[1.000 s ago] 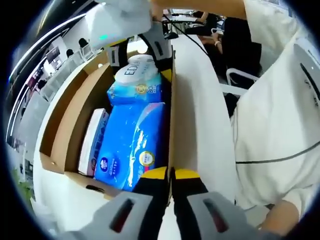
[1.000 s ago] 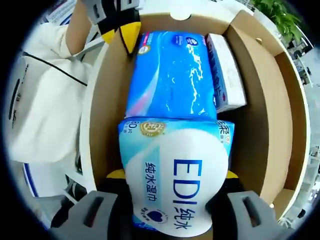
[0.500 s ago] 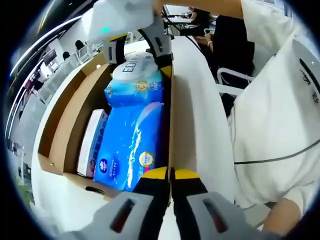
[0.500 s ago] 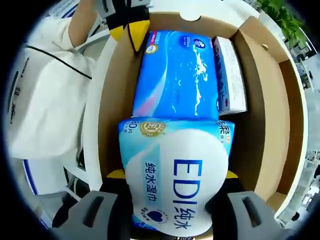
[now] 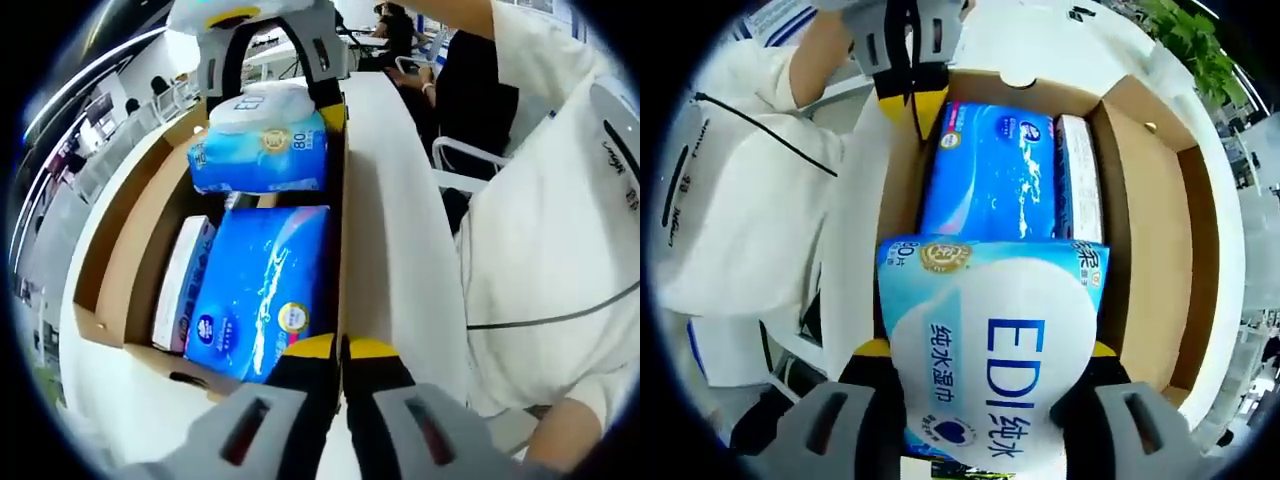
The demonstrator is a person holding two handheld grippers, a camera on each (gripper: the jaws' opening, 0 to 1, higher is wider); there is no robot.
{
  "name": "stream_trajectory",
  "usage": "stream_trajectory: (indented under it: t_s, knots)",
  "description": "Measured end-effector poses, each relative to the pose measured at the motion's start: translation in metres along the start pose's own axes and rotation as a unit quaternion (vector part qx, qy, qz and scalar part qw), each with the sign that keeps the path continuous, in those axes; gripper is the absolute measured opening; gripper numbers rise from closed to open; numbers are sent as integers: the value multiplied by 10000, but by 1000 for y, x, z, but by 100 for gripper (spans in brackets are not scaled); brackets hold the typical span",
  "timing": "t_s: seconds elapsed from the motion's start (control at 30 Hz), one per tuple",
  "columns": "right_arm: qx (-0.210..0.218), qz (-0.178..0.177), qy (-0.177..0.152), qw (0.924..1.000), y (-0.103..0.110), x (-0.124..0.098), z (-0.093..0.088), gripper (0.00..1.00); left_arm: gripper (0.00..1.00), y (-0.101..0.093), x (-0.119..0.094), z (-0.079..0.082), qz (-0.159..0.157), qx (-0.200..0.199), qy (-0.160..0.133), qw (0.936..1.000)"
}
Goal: Operate the shoe box by opening the lid, removing the specified soft item, and placing it in the target area until the item is outside and the box remains undamaged.
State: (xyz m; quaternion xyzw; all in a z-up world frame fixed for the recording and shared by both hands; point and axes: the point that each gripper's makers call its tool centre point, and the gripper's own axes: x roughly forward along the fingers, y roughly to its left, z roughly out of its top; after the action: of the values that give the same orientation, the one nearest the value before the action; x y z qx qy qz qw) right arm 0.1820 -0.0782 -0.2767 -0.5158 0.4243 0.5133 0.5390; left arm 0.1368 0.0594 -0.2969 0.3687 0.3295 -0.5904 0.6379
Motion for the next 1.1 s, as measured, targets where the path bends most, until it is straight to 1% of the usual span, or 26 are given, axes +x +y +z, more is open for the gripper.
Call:
stream_trajectory:
  t_s: [0.2, 0.23, 0.27, 0.3, 0.33, 0.43, 0.53, 0.6, 0.73, 0.83, 1.03, 1.1]
  knots:
    - [-37, -81, 27, 10000, -3, 0, -1, 61, 1, 0, 0, 0, -1, 3, 1, 10000]
    - [-39, -61, 47, 10000, -3, 0, -1, 61, 1, 0, 0, 0, 3, 67, -21, 10000]
    - [-66, 6, 160, 9999, -1, -1, -4, 61, 1, 0, 0, 0, 1, 87, -37, 10000]
    - [-95, 40, 189, 9998, 0, -4, -4, 61, 1, 0, 0, 0, 1, 71, -51, 10000]
    - [17, -13, 216, 9998, 1, -7, -2, 61, 1, 0, 0, 1, -1, 77, -50, 10000]
    - [-113, 23, 242, 9996, 5, -12, -1, 61, 1, 0, 0, 1, 5, 83, -43, 10000]
    - [-107, -33, 261, 9996, 1, -20, -1, 61, 1, 0, 0, 1, 11, 73, -40, 10000]
    - [-88, -68, 272, 9996, -1, -23, -2, 61, 1, 0, 0, 1, 16, 69, -39, 10000]
    - [-109, -111, 400, 9991, -1, -27, -8, 61, 1, 0, 0, 0, 28, 66, -37, 10000]
    - [-25, -130, 358, 9993, -2, -33, -11, 61, 1, -1, 0, 0, 22, 57, -35, 10000]
    - [92, -197, 505, 9985, -4, -41, -19, 61, 1, -1, 0, 0, 15, 51, -35, 10000]
    - [110, -214, 494, 9985, -4, -45, -21, 61, 1, -1, 0, 0, 18, 55, -31, 10000]
